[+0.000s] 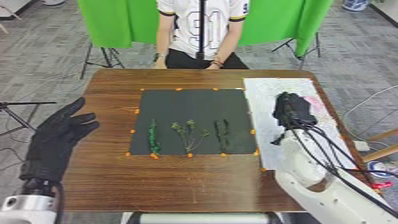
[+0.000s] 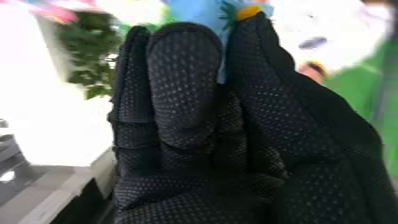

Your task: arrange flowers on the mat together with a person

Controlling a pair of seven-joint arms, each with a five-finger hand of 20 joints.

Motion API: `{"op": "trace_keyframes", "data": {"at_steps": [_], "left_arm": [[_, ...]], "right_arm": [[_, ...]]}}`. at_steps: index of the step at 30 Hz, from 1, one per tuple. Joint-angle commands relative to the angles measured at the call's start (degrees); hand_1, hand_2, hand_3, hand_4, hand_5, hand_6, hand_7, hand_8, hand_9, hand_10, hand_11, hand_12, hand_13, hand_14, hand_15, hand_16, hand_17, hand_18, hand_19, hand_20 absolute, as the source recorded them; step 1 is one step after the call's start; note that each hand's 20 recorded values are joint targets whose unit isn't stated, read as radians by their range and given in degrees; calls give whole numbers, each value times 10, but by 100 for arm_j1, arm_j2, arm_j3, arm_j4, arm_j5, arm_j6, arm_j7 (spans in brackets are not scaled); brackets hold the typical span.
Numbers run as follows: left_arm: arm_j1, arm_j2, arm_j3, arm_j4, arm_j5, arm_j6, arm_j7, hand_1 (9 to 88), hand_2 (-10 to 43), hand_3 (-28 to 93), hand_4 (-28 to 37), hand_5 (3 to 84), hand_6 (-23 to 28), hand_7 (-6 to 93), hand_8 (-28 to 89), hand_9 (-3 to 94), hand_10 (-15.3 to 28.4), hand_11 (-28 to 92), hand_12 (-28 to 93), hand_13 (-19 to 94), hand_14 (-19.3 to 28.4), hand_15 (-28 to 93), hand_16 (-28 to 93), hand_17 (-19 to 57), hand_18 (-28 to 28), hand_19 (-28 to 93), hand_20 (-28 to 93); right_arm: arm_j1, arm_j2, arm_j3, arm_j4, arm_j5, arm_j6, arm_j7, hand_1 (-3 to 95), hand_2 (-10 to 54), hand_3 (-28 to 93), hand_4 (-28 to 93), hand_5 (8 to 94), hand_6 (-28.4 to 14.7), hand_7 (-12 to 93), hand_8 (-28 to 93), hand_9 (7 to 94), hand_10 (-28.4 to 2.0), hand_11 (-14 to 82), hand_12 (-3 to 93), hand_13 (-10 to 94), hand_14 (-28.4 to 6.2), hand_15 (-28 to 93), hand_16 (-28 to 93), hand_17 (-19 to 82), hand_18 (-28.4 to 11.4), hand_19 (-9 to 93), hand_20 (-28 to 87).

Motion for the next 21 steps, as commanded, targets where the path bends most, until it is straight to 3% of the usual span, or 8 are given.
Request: {"op": "trace_keyframes", "data": {"at_steps": [1, 4, 8, 10, 12, 16, 19, 21], "left_arm": [[-125, 53, -144, -232, -146, -300, 133, 200, 64, 786, -283, 345, 82, 159, -108, 331, 203, 348, 102, 233, 264, 626, -124, -76, 246, 566, 151], [-148, 60, -213, -222, -107, -257, 78, 201, 64, 785, -283, 344, 82, 159, -108, 333, 203, 348, 102, 235, 265, 627, -123, -76, 247, 567, 151], [-162, 76, -226, -223, -178, -190, 100, 201, 63, 785, -283, 345, 82, 159, -108, 335, 202, 348, 102, 236, 265, 626, -123, -75, 247, 567, 152], [-193, 117, -256, -214, -137, -254, 57, 201, 64, 785, -283, 345, 81, 158, -108, 334, 202, 347, 102, 236, 265, 625, -123, -75, 247, 567, 152], [-404, 184, -176, -158, -137, -294, -33, 201, 63, 785, -283, 344, 81, 158, -107, 335, 202, 347, 103, 236, 265, 626, -123, -75, 247, 567, 152], [-811, 299, 50, -56, -133, -380, -105, 201, 63, 785, -283, 344, 81, 157, -107, 335, 202, 347, 103, 237, 265, 626, -123, -75, 246, 568, 152], [-1220, 404, 276, 50, -113, -448, -252, 201, 63, 785, -283, 345, 82, 157, -107, 335, 202, 346, 103, 237, 265, 626, -123, -74, 246, 568, 153], [-1390, 461, 346, 88, -105, -485, -300, 202, 62, 786, -283, 344, 82, 157, -106, 335, 202, 346, 103, 237, 265, 626, -122, -74, 246, 568, 153]], "right_arm": [[1277, -613, -839, -519, 559, 179, -904, 634, -95, 658, -283, 754, 27, 374, 2, 888, -47, 136, 371, 833, -11, 558, 259, 416, -138, 831, 1], [1735, -1118, -1174, -313, 847, -90, -1498, 633, -95, 659, -283, 753, 28, 375, 2, 886, -47, 137, 374, 829, -11, 565, 258, 409, -138, 835, 3], [2312, -1863, -1690, 181, 1126, -351, -2247, 629, -95, 661, -283, 750, 30, 378, 1, 883, -45, 140, 378, 824, -12, 577, 254, 402, -139, 837, 6], [2481, -2244, -1882, 513, 1292, -447, -2571, 628, -95, 662, -283, 750, 31, 380, -1, 881, -44, 140, 379, 821, -12, 582, 252, 399, -138, 838, 7], [2491, -2561, -1972, 695, 1464, -655, -2557, 623, -95, 666, -283, 743, 36, 384, -9, 875, -37, 142, 381, 813, -11, 591, 250, 386, -135, 837, 9], [2634, -2891, -2485, 1071, 1426, -604, -2564, 619, -95, 668, -283, 737, 37, 387, -17, 871, -36, 142, 379, 808, -10, 596, 247, 382, -135, 835, 13], [2847, -2949, -2882, 1244, 1601, -519, -2411, 617, -95, 669, -283, 737, 38, 387, -21, 870, -36, 142, 379, 808, -11, 598, 244, 381, -135, 835, 16], [2989, -3001, -3107, 1392, 1617, -430, -2332, 617, -95, 669, -283, 737, 38, 386, -23, 870, -35, 143, 379, 809, -11, 600, 241, 381, -135, 834, 18]]}}
